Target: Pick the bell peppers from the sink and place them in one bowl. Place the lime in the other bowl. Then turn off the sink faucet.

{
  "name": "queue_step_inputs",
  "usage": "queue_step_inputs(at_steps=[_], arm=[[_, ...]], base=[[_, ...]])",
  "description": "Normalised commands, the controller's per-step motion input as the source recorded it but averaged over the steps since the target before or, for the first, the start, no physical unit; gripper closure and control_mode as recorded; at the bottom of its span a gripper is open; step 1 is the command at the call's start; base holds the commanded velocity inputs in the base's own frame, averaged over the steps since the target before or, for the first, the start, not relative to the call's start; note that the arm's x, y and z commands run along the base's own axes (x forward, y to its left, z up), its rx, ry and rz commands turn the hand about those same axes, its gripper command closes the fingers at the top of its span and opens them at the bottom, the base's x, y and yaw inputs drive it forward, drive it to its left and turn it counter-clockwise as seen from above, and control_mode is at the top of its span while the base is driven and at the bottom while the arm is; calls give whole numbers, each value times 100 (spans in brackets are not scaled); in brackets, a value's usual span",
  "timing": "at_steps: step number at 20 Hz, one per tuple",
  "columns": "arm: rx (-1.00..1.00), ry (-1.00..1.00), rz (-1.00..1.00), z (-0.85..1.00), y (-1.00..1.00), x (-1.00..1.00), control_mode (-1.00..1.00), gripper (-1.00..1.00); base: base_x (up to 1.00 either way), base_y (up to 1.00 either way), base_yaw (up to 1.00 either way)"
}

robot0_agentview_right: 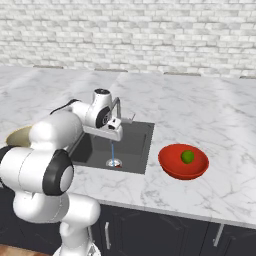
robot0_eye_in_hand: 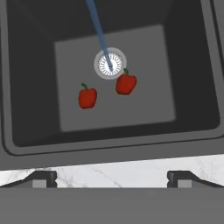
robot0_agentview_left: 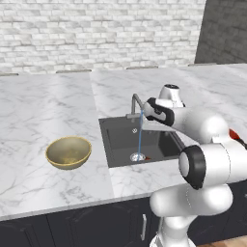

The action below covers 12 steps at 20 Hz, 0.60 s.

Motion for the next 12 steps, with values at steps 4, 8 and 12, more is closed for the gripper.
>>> queue_step_inputs(at_steps=[4,8,12], arm=[[0,0,0,0,0,43,-100,-100],[0,0,0,0,0,42,-100,-100],[0,0,0,-1,0,23,-100,-100]], base=[[0,0,0],[0,0,0],[0,0,0]])
